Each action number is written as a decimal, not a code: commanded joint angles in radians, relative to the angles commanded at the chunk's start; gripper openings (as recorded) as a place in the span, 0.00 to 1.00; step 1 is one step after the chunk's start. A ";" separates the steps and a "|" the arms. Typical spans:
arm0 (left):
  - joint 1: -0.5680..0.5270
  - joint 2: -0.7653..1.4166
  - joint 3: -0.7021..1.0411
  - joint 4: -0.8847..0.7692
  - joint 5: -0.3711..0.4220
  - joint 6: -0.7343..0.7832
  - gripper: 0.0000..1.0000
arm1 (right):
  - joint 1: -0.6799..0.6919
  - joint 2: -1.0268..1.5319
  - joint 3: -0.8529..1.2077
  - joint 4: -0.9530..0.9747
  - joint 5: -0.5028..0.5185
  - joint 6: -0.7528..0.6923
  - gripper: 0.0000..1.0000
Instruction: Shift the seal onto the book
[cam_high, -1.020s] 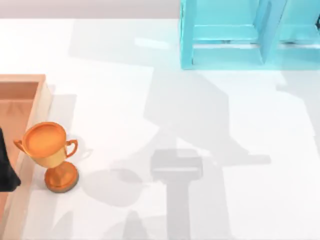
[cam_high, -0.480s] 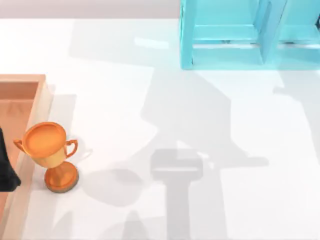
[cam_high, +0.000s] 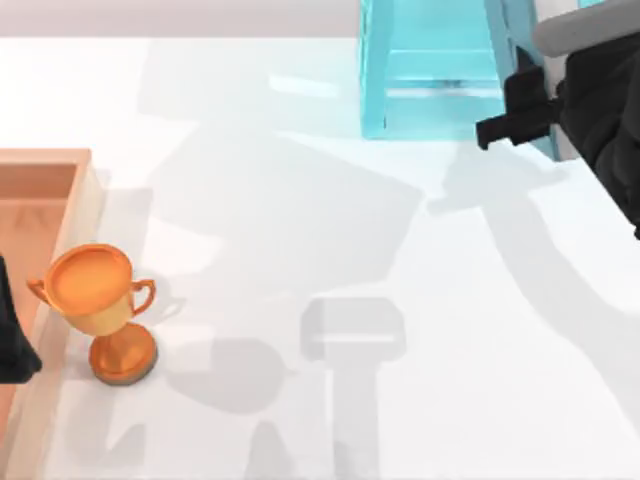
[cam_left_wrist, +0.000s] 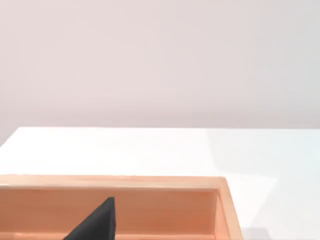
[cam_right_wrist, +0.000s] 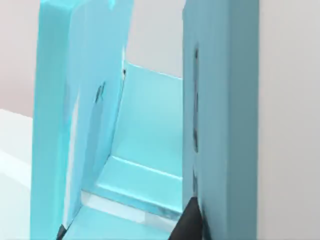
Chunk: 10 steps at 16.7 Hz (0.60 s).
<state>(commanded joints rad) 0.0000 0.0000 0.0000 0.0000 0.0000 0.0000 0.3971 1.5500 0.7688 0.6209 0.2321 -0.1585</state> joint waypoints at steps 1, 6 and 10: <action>0.000 0.000 0.000 0.000 0.000 0.000 1.00 | 0.071 0.046 0.010 0.011 0.048 -0.101 0.00; 0.000 0.000 0.000 0.000 0.000 0.000 1.00 | 0.418 0.238 0.039 0.055 0.293 -0.617 0.00; 0.000 0.000 0.000 0.000 0.000 0.000 1.00 | 0.640 0.332 0.049 0.079 0.453 -0.918 0.00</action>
<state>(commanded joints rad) 0.0000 0.0000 0.0000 0.0000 0.0000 0.0000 1.0369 1.8816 0.8181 0.6998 0.6852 -1.0761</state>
